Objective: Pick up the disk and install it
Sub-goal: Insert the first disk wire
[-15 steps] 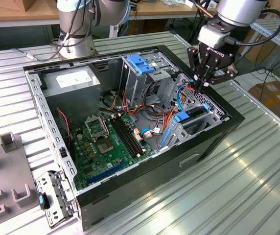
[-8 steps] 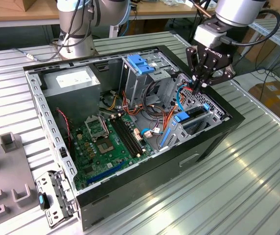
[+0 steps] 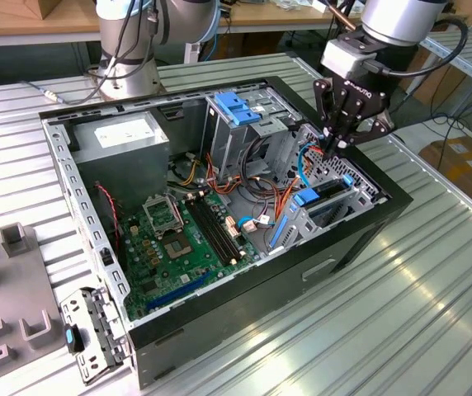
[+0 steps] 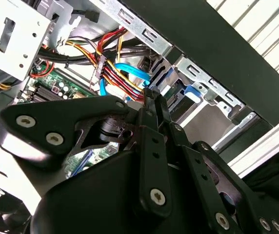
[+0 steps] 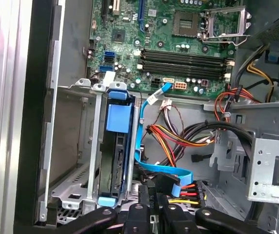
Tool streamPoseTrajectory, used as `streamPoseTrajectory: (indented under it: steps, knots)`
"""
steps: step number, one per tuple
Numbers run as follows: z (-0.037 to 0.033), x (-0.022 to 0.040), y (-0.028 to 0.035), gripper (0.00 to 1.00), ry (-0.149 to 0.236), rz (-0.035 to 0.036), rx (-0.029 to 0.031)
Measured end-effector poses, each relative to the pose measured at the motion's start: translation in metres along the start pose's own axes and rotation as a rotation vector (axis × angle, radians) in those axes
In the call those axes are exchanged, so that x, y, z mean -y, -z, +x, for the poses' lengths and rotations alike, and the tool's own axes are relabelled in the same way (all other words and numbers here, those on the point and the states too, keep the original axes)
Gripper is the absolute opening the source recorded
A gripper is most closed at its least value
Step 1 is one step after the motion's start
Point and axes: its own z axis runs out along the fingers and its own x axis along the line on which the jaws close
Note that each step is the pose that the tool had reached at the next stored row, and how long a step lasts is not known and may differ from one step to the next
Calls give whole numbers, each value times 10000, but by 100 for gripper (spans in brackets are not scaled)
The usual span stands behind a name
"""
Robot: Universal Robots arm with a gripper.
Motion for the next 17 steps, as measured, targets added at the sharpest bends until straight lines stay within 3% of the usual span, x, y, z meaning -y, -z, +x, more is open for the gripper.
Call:
streamPoseTrajectory:
  steps: [9, 17]
  knots:
    - [77, -7, -13, 17, -237, -9, -4]
    - [89, -8, -15, 17, -260, -10, -4]
